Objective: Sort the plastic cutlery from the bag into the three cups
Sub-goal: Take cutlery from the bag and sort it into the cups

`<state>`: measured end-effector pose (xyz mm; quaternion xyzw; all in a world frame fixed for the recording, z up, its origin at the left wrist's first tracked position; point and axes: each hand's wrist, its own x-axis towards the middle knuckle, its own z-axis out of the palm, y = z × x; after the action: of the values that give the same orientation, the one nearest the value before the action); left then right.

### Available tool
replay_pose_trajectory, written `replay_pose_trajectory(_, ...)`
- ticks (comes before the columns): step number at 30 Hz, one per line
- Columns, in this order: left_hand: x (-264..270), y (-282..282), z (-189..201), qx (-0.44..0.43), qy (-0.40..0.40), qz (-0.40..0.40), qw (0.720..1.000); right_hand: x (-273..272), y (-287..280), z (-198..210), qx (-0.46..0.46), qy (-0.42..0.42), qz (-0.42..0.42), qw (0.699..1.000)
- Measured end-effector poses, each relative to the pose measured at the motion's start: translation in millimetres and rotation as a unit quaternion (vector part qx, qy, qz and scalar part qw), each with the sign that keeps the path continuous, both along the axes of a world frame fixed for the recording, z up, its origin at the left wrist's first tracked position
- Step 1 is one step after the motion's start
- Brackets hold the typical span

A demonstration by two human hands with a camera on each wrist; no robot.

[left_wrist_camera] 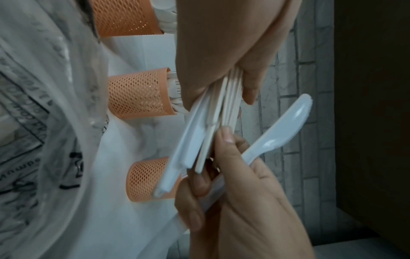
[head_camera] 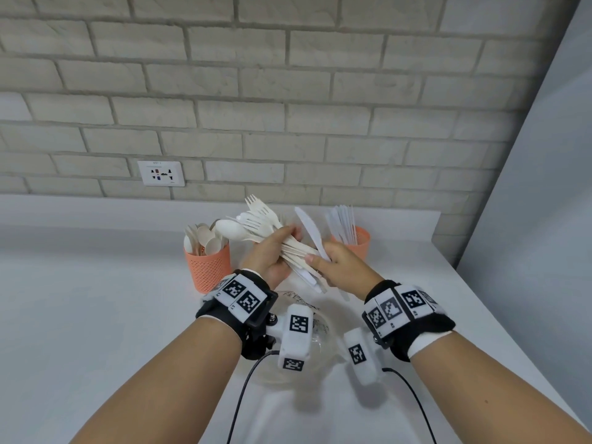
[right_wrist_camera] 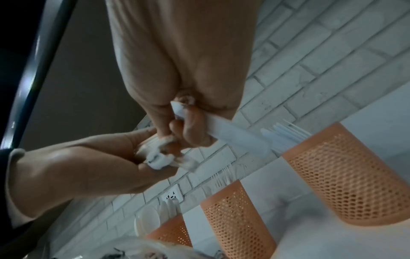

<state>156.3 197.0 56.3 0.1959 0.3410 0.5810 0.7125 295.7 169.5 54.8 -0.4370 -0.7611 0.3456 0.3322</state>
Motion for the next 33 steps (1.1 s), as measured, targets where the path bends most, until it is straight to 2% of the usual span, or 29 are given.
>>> replay_pose_trajectory(4,-6,12,-1,-0.047,0.001,0.037,0.998,0,1,-2,0.097,0.02,-0.067,0.993)
replay_pose_trajectory(6,-7,16,0,-0.065,0.008,0.06,0.996,-1,1,-2,0.121,0.017,-0.061,0.991)
replay_pose_trajectory(8,-7,17,1,-0.083,0.003,0.067,0.994,-2,1,-4,0.173,-0.045,-0.072,0.981)
replay_pose_trajectory(11,-5,17,4,-0.083,0.024,0.064,0.994,-4,0,-5,0.255,-0.143,-0.117,0.949)
replay_pose_trajectory(16,-3,17,3,-0.099,-0.035,0.069,0.992,-3,2,-8,0.301,-0.218,-0.099,0.923)
replay_pose_trajectory(22,-1,21,4,-0.119,0.001,0.052,0.992,3,6,-7,0.38,-0.214,-0.077,0.897)
replay_pose_trajectory(26,-5,23,6,-0.112,-0.021,0.075,0.991,12,9,-12,0.385,-0.188,-0.07,0.901)
replay_pose_trajectory(30,-14,22,9,-0.1,-0.031,0.115,0.988,30,10,-18,0.327,-0.148,-0.092,0.929)
replay_pose_trajectory(33,-13,22,10,-0.098,-0.019,0.127,0.987,34,8,-17,0.272,-0.199,-0.101,0.936)
